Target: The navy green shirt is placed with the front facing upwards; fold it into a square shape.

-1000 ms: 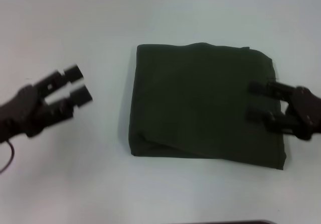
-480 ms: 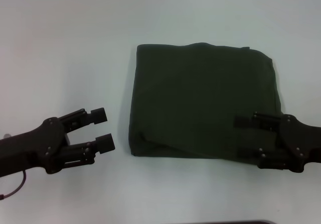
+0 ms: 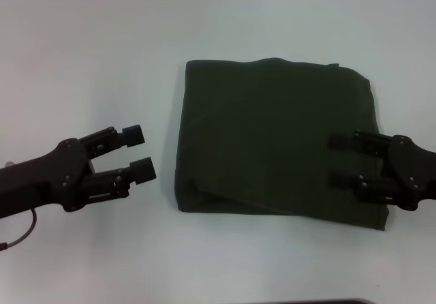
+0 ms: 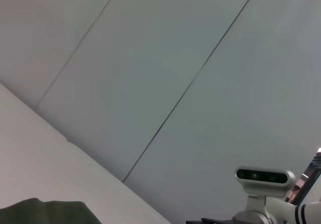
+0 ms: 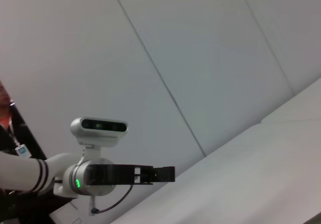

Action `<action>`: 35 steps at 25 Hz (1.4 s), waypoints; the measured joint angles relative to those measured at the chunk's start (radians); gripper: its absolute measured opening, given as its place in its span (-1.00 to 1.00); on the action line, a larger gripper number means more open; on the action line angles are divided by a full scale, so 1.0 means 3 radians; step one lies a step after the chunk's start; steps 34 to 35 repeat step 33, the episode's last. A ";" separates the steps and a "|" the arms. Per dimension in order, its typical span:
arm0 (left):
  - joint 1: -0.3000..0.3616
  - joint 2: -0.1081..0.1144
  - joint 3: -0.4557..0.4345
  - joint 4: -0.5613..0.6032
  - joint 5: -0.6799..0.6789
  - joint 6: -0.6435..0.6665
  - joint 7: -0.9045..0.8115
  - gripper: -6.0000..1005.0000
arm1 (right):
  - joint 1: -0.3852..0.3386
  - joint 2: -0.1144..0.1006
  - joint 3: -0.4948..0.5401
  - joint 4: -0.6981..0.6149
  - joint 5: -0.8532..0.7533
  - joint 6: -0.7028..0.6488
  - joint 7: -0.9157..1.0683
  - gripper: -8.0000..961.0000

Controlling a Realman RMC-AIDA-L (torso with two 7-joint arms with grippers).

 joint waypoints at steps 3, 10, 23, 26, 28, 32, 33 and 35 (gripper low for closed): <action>-0.0019 0.0004 -0.0004 -0.0003 -0.0020 -0.0005 -0.0021 0.83 | -0.0009 0.0000 0.0029 -0.0001 0.0001 0.0000 0.0001 0.77; -0.0086 0.0007 -0.0003 -0.0038 -0.0031 -0.0006 -0.0072 0.83 | -0.0005 0.0013 0.0081 -0.0003 -0.0008 -0.0003 0.0026 0.78; -0.0142 0.0023 -0.0005 -0.0046 -0.0035 -0.0008 -0.0187 0.83 | 0.0009 -0.0010 0.0086 -0.0003 -0.0007 0.0047 0.0094 0.89; -0.0153 0.0027 -0.0005 -0.0050 -0.0035 -0.0011 -0.0195 0.83 | 0.0012 -0.0015 0.0086 -0.0003 -0.0007 0.0052 0.0111 0.89; -0.0159 0.0028 -0.0005 -0.0050 -0.0035 -0.0012 -0.0195 0.83 | 0.0012 -0.0017 0.0086 -0.0003 -0.0007 0.0065 0.0117 0.89; -0.0160 0.0028 -0.0005 -0.0050 -0.0035 -0.0027 -0.0185 0.83 | 0.0009 -0.0018 0.0086 -0.0003 -0.0004 0.0079 0.0119 0.89; -0.0161 0.0028 -0.0004 -0.0050 -0.0035 -0.0029 -0.0186 0.83 | 0.0007 -0.0018 0.0086 -0.0003 -0.0003 0.0080 0.0120 0.89; -0.0161 0.0028 -0.0004 -0.0050 -0.0035 -0.0029 -0.0186 0.83 | 0.0007 -0.0018 0.0086 -0.0003 -0.0003 0.0080 0.0120 0.89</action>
